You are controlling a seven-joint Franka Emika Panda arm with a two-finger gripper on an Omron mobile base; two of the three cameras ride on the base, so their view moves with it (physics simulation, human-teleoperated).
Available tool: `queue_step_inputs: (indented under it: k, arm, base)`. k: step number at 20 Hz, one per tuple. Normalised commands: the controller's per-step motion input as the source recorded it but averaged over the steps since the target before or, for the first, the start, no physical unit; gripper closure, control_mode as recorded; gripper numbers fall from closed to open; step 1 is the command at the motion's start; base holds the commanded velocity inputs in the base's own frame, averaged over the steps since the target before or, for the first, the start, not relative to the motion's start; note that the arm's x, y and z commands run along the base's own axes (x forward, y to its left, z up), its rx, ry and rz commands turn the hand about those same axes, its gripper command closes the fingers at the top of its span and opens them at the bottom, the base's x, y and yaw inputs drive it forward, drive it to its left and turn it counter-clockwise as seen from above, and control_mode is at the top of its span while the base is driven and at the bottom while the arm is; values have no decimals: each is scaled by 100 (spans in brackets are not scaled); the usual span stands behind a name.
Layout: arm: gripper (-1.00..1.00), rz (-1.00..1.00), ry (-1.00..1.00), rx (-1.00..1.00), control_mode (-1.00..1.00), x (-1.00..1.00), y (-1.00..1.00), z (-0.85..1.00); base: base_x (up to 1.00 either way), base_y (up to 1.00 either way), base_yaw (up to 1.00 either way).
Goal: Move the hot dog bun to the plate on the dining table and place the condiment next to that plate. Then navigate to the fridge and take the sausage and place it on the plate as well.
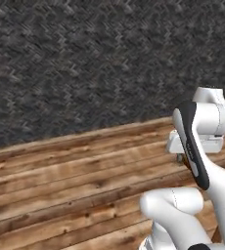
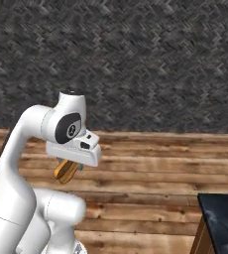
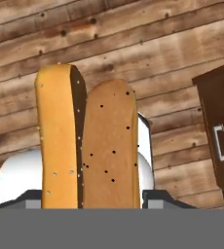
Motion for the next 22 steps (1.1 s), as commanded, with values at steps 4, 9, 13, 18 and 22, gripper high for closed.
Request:
queue_step_inputs:
  k: [4, 9, 13, 18, 22]
  arm:
    - [100, 0, 0, 0, 100, 0, 0, 0]
    - [100, 0, 0, 0, 100, 0, 0, 0]
    - [100, 0, 0, 0, 100, 0, 0, 0]
    - [100, 0, 0, 0, 100, 0, 0, 0]
    - [100, 0, 0, 0, 100, 0, 0, 0]
  base:
    - [100, 0, -51]
    - [100, 14, -58]
    - [100, 31, -65]
    - [92, 24, -69]
    - [91, 18, -70]
